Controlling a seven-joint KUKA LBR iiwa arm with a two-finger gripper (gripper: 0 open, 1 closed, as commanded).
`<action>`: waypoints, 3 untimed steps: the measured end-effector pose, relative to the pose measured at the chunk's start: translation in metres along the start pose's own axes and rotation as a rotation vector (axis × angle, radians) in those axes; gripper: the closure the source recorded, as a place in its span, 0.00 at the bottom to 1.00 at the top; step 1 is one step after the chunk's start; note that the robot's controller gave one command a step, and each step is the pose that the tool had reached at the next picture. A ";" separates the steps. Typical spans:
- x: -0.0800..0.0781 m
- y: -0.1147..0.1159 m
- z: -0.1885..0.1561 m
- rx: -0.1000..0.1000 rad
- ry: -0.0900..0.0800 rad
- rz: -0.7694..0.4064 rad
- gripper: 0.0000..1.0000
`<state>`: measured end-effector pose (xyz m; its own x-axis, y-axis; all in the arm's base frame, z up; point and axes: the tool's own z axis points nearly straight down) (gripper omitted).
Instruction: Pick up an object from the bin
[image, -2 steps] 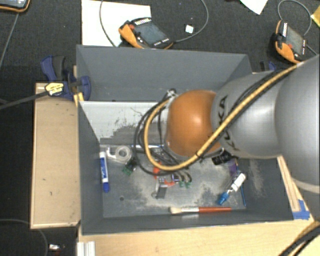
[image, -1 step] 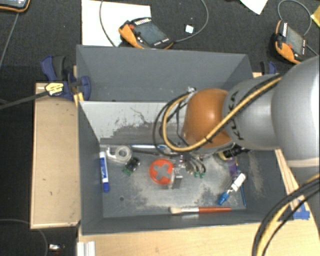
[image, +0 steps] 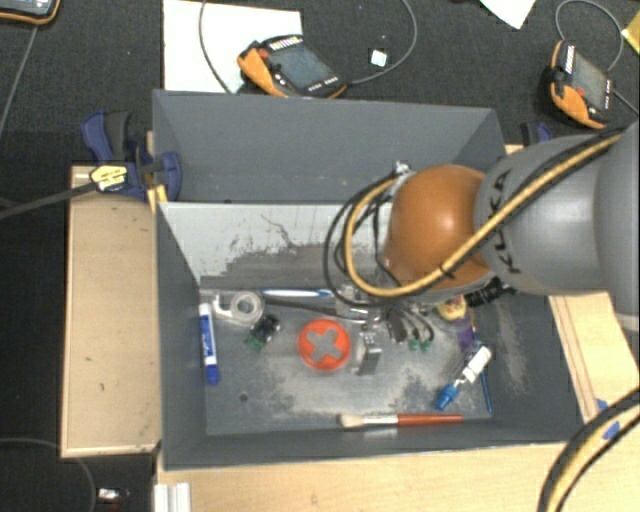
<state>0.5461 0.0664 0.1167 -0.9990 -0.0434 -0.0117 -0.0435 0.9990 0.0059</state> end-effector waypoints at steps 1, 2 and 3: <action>-0.039 0.027 0.017 0.002 0.009 0.066 0.00; 0.001 0.041 0.046 0.002 0.004 0.236 0.00; 0.021 -0.002 0.045 0.003 0.007 0.103 1.00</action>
Offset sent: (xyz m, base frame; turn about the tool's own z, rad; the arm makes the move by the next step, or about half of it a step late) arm -0.0021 0.0409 -0.0467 0.2370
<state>0.5259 0.0643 0.0710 -0.9982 0.0599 -0.0046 0.0599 0.9982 0.0040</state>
